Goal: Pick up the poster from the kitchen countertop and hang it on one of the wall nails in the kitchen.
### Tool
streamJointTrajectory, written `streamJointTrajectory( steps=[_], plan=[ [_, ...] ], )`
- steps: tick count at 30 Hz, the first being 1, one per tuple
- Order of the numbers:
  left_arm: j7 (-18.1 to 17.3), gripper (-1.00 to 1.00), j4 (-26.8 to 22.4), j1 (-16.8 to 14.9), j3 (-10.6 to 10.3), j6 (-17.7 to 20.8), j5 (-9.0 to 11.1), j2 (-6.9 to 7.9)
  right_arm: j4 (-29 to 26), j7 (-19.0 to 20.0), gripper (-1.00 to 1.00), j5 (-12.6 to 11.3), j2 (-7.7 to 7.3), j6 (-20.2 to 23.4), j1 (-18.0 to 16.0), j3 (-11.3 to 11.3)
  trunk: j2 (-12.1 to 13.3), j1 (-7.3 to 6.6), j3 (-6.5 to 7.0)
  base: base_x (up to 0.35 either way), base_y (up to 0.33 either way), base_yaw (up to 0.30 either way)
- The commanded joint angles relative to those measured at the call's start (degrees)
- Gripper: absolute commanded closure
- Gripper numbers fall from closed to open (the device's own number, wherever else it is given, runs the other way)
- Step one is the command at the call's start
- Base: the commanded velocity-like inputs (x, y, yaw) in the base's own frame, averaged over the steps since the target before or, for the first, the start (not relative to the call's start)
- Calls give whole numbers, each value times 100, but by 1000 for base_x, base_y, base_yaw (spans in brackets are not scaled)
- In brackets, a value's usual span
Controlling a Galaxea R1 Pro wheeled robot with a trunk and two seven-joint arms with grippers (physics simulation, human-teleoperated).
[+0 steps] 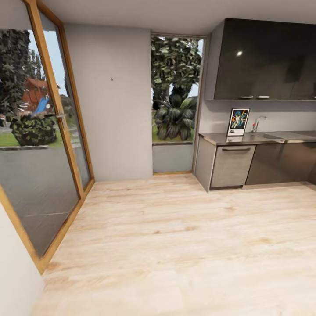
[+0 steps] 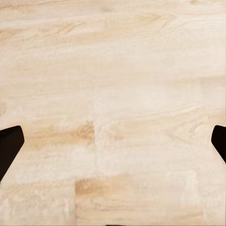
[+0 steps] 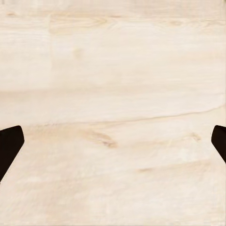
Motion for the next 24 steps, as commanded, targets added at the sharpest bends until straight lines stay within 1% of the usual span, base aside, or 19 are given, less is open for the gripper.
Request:
streamJointTrajectory(
  steps=[1, 24],
  plan=[
    [0, -100, -5, 3, 6, -9, -1, -1, 4, -5, -100, 5, 0, -18, -3, 0, -2, 4, -5, 339, 0, 0],
    [0, -100, -2, 2, 12, -9, -1, -1, 4, -5, -100, 5, 0, -18, -3, 0, -2, 4, -5, 339, 0, 0]
  ],
)
